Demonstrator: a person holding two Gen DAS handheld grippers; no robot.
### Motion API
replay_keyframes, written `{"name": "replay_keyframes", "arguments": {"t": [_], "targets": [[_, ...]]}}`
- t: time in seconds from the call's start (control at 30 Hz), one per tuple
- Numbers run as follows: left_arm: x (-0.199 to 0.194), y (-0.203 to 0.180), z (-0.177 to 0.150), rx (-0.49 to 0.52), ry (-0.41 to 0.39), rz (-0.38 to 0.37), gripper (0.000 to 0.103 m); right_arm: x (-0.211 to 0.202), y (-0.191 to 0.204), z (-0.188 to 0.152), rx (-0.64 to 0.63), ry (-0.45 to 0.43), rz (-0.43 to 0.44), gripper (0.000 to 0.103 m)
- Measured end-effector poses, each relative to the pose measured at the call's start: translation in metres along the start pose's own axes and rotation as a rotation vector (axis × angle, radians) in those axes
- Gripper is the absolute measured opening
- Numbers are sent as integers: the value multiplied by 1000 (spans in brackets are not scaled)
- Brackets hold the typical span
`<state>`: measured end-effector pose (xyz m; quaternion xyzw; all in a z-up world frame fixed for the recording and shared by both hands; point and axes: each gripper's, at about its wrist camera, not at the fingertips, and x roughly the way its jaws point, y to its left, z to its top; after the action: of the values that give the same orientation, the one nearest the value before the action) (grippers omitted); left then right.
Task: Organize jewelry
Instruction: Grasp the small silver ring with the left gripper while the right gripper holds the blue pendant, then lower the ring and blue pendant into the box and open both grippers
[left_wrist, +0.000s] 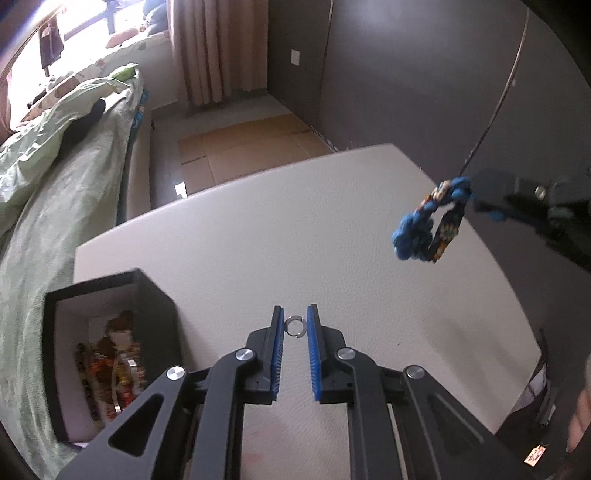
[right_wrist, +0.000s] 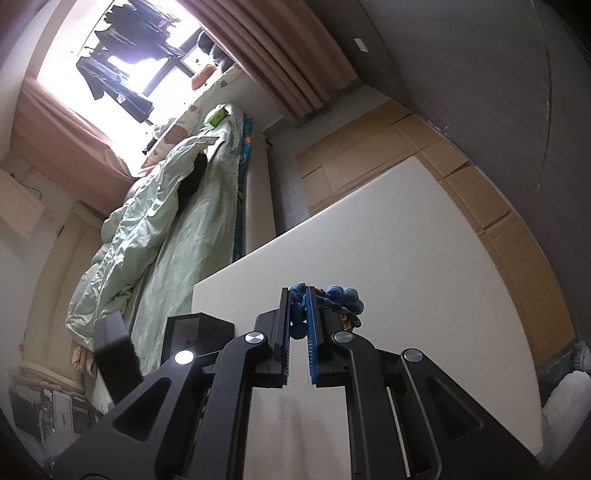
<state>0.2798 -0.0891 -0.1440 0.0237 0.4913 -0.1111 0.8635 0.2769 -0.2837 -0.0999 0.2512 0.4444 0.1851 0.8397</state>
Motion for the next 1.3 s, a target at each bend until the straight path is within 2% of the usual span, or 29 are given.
{"name": "replay_keyframes", "arguments": {"t": [0.37, 0.53, 0.8, 1.0, 1.07, 1.13, 1.2, 1.3], "targets": [[-58, 39, -3, -90, -86, 9, 10, 2, 33, -7, -59, -25, 83, 9], [-79, 69, -3, -154, -114, 16, 10, 5, 54, -12, -103, -33, 125, 9], [-93, 114, -8, -258, -117, 21, 10, 10, 84, -20, -139, -51, 215, 9], [-89, 130, -8, -311, -93, 10, 11, 20, 112, -27, -176, -45, 282, 9], [-89, 137, -9, -333, -85, 16, 16, 24, 120, -30, -187, -40, 299, 9], [-94, 146, -10, -373, -106, 12, 35, 31, 131, -34, -197, -31, 320, 9], [-101, 157, -11, -412, -130, 9, 43, 37, 138, -37, -205, -19, 334, 9], [-110, 168, -12, -442, -148, 10, 47, 45, 149, -43, -219, 1, 347, 9]]}}
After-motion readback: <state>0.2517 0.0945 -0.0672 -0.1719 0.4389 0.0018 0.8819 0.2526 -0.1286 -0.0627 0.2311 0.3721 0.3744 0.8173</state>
